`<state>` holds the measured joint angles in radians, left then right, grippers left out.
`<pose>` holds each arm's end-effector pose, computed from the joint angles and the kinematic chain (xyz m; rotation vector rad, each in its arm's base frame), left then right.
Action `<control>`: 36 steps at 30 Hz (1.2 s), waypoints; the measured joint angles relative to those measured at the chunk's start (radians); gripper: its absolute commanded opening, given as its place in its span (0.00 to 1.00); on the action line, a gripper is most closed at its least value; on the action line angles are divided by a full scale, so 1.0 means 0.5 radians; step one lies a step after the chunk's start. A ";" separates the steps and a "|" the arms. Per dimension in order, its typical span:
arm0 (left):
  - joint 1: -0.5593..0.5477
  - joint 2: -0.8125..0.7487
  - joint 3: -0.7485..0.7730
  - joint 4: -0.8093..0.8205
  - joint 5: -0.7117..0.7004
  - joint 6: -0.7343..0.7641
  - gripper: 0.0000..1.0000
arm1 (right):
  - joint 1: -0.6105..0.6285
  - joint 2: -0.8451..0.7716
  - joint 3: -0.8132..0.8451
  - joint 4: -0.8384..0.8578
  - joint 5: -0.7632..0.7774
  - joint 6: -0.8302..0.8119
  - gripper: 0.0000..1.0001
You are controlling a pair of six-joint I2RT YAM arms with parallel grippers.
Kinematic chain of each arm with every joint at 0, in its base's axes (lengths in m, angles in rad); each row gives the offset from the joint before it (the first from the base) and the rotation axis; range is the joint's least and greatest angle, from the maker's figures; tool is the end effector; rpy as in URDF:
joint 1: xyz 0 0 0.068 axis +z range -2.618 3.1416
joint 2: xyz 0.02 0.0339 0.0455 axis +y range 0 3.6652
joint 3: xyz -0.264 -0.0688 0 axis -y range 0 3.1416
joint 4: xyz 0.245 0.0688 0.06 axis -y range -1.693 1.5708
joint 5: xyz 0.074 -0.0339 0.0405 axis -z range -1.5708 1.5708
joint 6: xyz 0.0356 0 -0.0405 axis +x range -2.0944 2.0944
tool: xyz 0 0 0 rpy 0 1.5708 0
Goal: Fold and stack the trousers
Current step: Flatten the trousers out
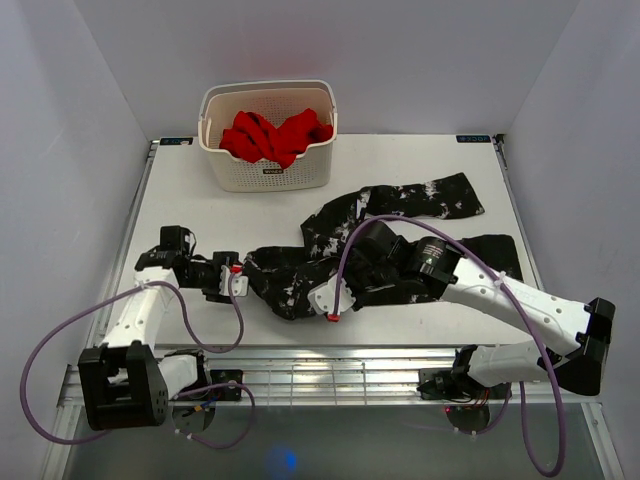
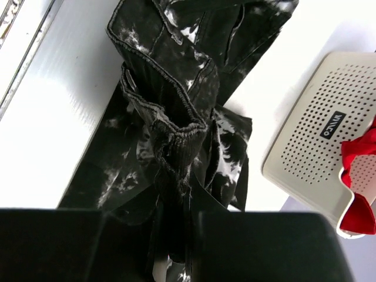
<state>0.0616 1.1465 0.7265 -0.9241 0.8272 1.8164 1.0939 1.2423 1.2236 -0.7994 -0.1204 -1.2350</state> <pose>0.1828 -0.0150 0.2134 1.8580 1.3934 -0.3882 0.1136 0.2291 0.3390 -2.2104 0.8893 0.0768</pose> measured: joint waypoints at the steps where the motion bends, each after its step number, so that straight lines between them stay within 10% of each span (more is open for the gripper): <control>1: 0.000 -0.065 -0.037 0.054 0.021 -0.031 0.77 | -0.011 0.002 0.014 0.008 -0.011 0.002 0.08; 10: 0.002 -0.335 -0.051 0.445 0.186 -0.351 0.82 | -0.011 0.004 0.018 0.013 -0.065 0.005 0.08; 24: 0.002 -0.349 -0.021 0.060 0.244 0.227 0.77 | -0.123 0.180 0.233 0.024 -0.111 0.108 0.08; 30: 0.002 -0.345 -0.022 0.017 0.249 0.294 0.51 | -0.157 0.211 0.308 0.026 -0.134 0.138 0.08; 34: -0.002 -0.340 -0.020 0.012 0.246 0.287 0.00 | -0.169 0.229 0.324 0.035 -0.123 0.170 0.08; 36: -0.007 -0.327 -0.014 0.013 0.237 0.236 0.00 | -0.203 0.246 0.349 0.063 -0.098 0.195 0.08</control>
<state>0.0582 0.9829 0.7193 -0.9176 0.9459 1.9343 0.9924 1.3655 1.3979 -0.7677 -0.1696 -1.1374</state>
